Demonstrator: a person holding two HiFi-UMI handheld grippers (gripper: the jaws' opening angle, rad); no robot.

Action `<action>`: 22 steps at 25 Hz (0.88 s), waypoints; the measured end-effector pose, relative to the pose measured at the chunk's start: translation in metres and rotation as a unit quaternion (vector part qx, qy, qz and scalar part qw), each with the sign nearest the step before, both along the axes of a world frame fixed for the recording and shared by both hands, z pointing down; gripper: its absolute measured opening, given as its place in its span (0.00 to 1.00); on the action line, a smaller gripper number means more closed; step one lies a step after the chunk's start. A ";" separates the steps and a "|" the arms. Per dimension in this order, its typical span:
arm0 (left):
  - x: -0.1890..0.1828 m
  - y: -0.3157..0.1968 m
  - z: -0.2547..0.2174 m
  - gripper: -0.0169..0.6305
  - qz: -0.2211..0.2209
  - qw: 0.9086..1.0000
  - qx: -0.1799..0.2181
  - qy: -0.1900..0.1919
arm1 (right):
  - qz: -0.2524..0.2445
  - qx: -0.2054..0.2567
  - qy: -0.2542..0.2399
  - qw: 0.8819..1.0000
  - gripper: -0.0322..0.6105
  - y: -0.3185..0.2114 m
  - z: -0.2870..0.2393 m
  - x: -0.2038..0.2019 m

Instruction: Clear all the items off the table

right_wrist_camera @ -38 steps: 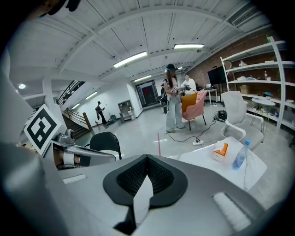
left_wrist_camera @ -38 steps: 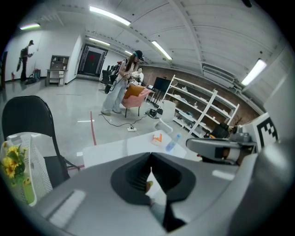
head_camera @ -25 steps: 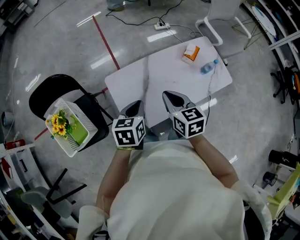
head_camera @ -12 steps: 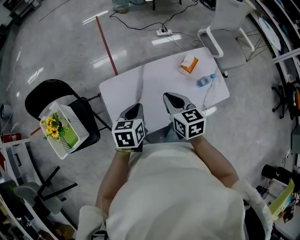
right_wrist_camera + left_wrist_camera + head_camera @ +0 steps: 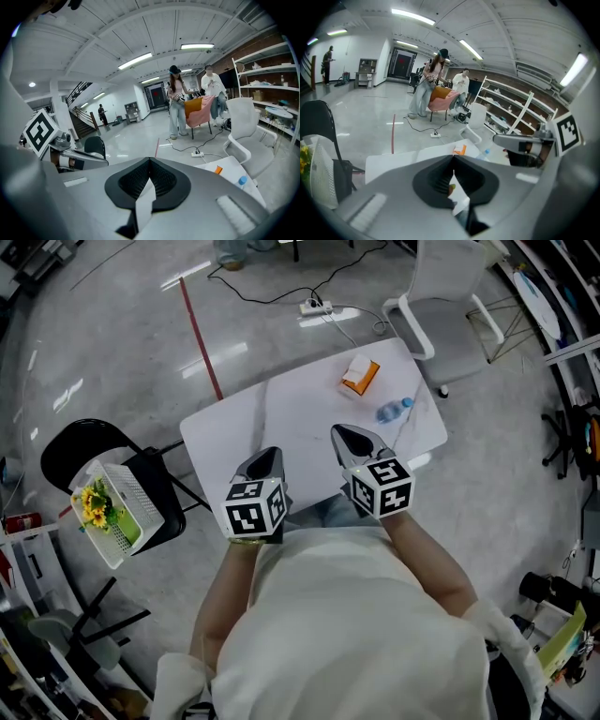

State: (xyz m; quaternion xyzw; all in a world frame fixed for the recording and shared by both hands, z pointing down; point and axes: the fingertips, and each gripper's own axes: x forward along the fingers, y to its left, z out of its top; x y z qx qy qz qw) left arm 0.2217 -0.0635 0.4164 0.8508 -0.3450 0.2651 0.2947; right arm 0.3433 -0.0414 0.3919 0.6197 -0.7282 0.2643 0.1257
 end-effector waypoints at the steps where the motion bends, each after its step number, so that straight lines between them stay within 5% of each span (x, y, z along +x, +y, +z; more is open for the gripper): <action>1: 0.008 0.001 0.001 0.04 0.000 1.000 -0.001 -0.001 | 0.002 -0.002 -0.001 1.000 0.05 0.002 0.002 0.009; 22: 0.141 0.018 0.030 0.04 -0.012 0.999 -0.022 -0.022 | 0.063 -0.062 -0.008 0.996 0.05 0.041 0.068 0.187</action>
